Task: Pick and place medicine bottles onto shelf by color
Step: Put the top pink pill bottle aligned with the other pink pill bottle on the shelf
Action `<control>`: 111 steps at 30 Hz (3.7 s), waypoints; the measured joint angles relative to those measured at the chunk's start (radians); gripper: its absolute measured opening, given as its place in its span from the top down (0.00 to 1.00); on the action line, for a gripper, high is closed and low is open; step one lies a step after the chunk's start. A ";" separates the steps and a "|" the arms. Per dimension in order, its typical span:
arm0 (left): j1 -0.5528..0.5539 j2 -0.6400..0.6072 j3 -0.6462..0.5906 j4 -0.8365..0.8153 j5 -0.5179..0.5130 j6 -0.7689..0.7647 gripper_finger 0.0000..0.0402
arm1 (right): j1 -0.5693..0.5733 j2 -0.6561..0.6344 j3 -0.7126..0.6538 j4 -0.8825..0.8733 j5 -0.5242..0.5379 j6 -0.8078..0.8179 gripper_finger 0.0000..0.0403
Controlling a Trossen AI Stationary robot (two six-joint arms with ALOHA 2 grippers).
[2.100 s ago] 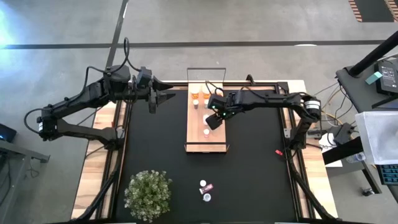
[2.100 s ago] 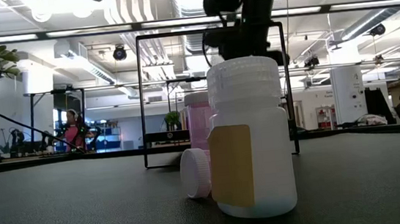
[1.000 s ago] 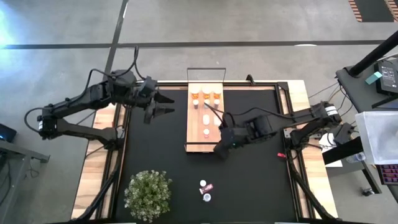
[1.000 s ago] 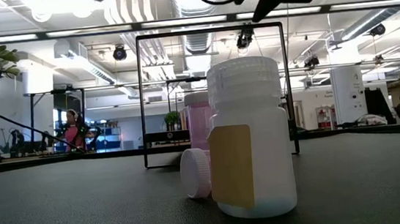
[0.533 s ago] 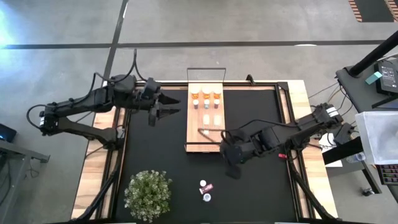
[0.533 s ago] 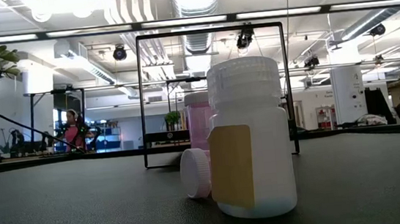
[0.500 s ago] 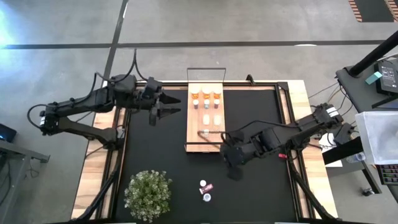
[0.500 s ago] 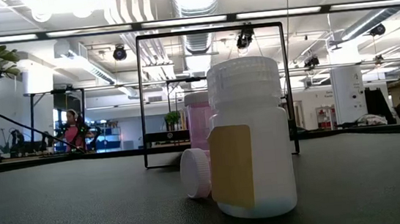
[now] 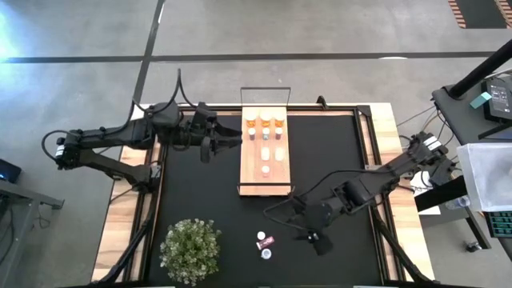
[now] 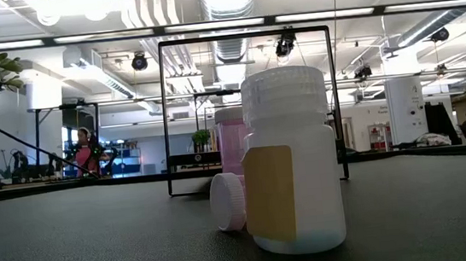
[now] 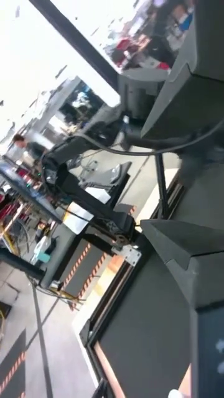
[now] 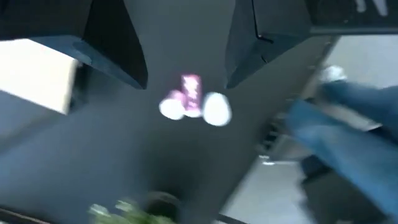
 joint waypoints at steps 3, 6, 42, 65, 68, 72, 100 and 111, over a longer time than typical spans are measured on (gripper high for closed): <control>-0.022 0.000 0.000 0.018 -0.043 -0.026 0.50 | -0.018 -0.003 -0.070 0.160 -0.132 -0.067 0.50; -0.046 -0.001 0.000 0.047 -0.075 -0.035 0.50 | -0.032 -0.002 -0.135 0.314 -0.239 -0.095 0.50; -0.111 -0.002 0.000 0.108 -0.199 -0.050 0.50 | -0.068 0.300 -0.234 0.725 0.100 0.168 0.50; -0.111 -0.002 -0.004 0.107 -0.199 -0.051 0.50 | -0.059 0.414 -0.235 0.762 0.103 0.206 0.50; -0.111 -0.002 -0.004 0.107 -0.199 -0.050 0.50 | -0.059 0.442 -0.235 0.764 0.104 0.220 0.50; -0.111 -0.002 -0.004 0.107 -0.199 -0.050 0.50 | -0.059 0.466 -0.237 0.763 0.134 0.257 0.50; -0.111 -0.002 -0.006 0.107 -0.201 -0.051 0.50 | -0.058 0.351 -0.236 0.732 0.151 0.335 0.74; -0.111 -0.002 -0.009 0.102 -0.200 -0.051 0.50 | -0.059 0.017 -0.233 0.627 0.188 0.272 0.74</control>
